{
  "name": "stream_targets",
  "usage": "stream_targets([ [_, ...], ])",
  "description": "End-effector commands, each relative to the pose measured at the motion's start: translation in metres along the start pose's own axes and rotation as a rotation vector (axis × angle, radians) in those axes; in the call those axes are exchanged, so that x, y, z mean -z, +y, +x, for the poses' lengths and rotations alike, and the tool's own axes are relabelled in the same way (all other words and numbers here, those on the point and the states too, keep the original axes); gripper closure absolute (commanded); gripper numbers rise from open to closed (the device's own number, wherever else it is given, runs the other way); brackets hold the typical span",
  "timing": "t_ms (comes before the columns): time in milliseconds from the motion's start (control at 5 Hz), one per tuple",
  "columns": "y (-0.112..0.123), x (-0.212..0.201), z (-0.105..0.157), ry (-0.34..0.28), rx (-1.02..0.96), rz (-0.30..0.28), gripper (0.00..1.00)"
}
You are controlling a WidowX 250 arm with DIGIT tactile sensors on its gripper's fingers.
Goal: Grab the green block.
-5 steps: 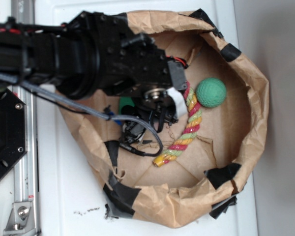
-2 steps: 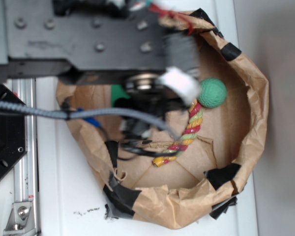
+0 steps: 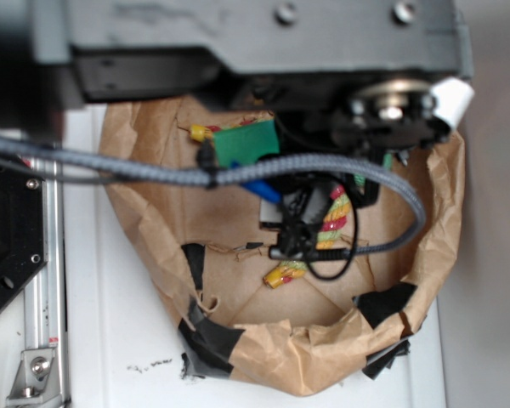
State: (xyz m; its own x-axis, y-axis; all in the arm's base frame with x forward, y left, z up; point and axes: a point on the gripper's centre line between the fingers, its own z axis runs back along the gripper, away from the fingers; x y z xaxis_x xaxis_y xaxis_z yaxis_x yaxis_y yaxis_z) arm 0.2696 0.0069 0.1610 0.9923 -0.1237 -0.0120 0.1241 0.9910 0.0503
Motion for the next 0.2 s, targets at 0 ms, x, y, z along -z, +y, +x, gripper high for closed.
stream_targets([
  [0,-0.0139,-0.004,0.0107,-0.078,-0.025,-0.001,1.0],
])
